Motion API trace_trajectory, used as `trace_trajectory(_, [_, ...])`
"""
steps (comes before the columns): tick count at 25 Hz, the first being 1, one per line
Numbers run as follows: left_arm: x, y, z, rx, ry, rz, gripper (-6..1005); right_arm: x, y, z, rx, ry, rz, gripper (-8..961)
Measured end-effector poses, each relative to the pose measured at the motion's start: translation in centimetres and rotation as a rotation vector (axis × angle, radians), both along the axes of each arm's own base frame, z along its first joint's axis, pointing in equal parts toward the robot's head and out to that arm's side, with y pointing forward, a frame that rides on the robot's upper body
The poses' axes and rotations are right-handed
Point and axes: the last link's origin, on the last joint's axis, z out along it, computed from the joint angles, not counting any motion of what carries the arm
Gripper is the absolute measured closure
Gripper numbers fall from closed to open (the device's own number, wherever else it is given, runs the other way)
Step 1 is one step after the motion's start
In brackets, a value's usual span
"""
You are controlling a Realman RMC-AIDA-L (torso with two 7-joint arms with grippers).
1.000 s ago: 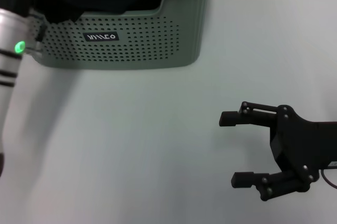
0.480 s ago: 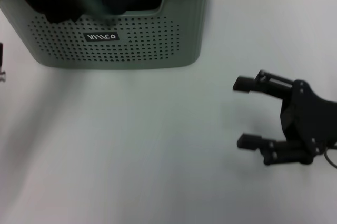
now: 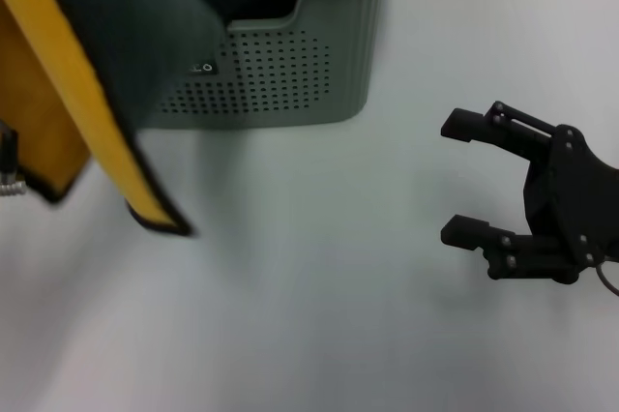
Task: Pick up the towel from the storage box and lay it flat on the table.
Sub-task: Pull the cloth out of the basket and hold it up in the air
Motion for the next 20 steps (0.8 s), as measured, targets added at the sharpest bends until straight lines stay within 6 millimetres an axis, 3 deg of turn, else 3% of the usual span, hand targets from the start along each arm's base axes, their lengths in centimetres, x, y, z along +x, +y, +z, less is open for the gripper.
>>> trace_trajectory(7, [0.0,0.0,-0.6,0.032,0.032,0.024,992,-0.8,-0.1,-0.1,-0.018,0.031,0.032,148])
trace_trajectory(12, [-0.6,0.3,-2.3,0.090,0.107,0.109,991,-1.6,-0.1,-0.9,-0.033,0.052,0.041,151])
trace_trajectory(20, [0.0,-0.1,-4.5,0.088,0.189,0.094,990,-2.7,1.4,-1.9,-0.013,0.019,0.020,156])
